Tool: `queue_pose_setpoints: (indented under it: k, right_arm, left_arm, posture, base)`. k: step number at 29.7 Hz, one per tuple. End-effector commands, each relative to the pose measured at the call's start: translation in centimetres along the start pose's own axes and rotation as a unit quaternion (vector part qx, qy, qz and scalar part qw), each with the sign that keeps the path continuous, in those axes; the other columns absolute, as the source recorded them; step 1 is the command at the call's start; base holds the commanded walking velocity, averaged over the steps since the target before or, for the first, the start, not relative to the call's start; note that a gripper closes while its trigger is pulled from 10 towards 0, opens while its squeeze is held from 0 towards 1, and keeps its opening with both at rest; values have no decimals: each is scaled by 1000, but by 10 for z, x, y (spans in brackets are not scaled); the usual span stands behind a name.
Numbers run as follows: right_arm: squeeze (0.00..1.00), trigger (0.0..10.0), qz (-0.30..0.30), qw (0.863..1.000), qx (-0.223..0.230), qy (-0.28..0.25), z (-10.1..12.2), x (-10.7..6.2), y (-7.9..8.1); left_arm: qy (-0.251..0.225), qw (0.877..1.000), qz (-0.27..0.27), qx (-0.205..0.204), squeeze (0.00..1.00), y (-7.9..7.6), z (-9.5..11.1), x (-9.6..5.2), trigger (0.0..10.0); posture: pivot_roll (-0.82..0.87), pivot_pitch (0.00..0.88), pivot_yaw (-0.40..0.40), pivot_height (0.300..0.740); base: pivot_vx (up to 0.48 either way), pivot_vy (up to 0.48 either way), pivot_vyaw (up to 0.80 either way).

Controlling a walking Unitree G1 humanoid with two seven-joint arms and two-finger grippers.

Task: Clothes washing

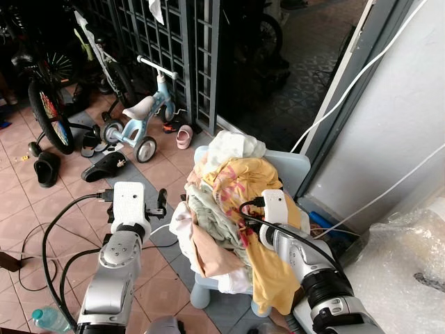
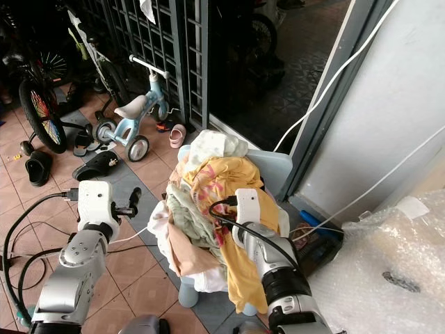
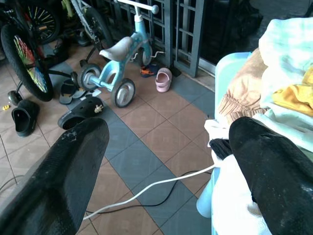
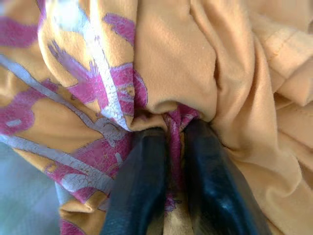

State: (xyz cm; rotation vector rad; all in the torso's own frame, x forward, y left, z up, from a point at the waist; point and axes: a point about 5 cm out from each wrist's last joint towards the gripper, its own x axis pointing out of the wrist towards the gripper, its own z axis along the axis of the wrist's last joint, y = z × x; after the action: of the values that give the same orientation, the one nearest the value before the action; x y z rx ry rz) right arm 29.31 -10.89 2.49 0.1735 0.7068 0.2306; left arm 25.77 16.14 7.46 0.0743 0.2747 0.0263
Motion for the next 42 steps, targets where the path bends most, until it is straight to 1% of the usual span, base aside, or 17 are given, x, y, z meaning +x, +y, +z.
queue_pose_setpoints:
  k: [1,2,3,6,7,10,12,14,18,19,20,21,22,24,33,39,42]
  right_arm:
    - [0,0,12,997,5,-80,28,-8,1]
    - [0,0,13,995,4,-99,31,-10,1]
    - [0,0,18,989,12,-147,40,-17,1]
    - [0,0,14,977,11,-214,54,-28,-2]
    - [0,0,9,965,14,-263,66,-38,-4]
    - [0,0,-3,955,17,-296,75,-46,-7]
    - [0,0,-9,943,6,-332,86,-55,-7]
    - [0,0,-12,934,9,-358,89,-62,-8]
    - [0,0,-23,931,1,-365,89,-62,-9]
    - [0,1255,-23,930,-6,-366,89,-62,-8]
    - [0,4745,-20,929,-14,-370,91,-63,-6]
    - [0,4745,-18,927,-20,-375,94,-64,-4]
    - [0,10000,-16,926,-27,-376,95,-64,-3]
    - [0,10000,-21,920,-66,-386,98,-67,-1]
    - [0,10000,-31,922,-75,-379,96,-66,-3]
    - [0,10000,-35,910,-97,-401,108,-70,2]
    - [0,10000,-37,911,-92,-401,110,-70,0]
  left_arm:
    - [-4,1000,-2,-12,0,-2,1,3,10000]
    - [-3,1000,-2,-12,0,-2,0,3,10000]
    - [0,1000,-2,-11,0,-3,-1,4,10000]
    - [-1,1000,-3,-10,0,-5,-2,6,10000]
    - [-5,1000,-6,-12,0,-9,-1,9,10000]
    - [-9,1000,-10,-14,0,-12,0,12,10000]
    - [-13,1000,-20,-17,0,-19,1,15,10000]
    - [-9,999,-28,-36,0,-24,-3,17,10000]
    - [6,998,-27,-54,0,-25,-6,24,10000]
    - [2,998,-26,-52,0,-25,-5,26,10000]
    - [-3,998,-27,-50,0,-25,-3,27,10000]
    - [-10,999,-27,-46,0,-24,-1,28,10000]
    - [-10,999,-27,-46,0,-24,-1,28,10000]
    - [-15,998,-32,-43,0,-26,1,29,10000]
    - [-33,998,-34,-46,0,-26,5,29,10000]
    - [-36,998,-36,-44,0,-27,6,29,10000]
    - [-36,998,-37,-44,0,-27,5,30,10000]
  posture:
    - [36,0,-22,740]
    - [31,0,-24,740]
    - [28,0,-24,740]
    - [21,0,-23,740]
    - [10,0,-17,740]
    - [0,0,-12,740]
    - [-22,0,-5,740]
    - [-26,0,-2,740]
    - [-40,0,12,740]
    - [-40,0,12,740]
    - [-45,0,26,740]
    - [-49,0,27,740]
    - [-49,0,27,740]
    - [-43,0,19,740]
    - [-38,0,15,740]
    - [-42,0,18,740]
    - [-43,0,17,740]
  base:
    - [0,0,0]
    - [0,0,0]
    - [0,0,0]
    - [0,0,0]
    - [0,0,0]
    - [0,0,0]
    - [0,0,0]
    - [0,0,0]
    - [0,0,0]
    - [0,0,0]
    - [0,0,0]
    - [0,0,0]
    - [0,0,0]
    - [0,0,0]
    - [0,0,0]
    - [0,0,-611]
    - [0,0,-800]
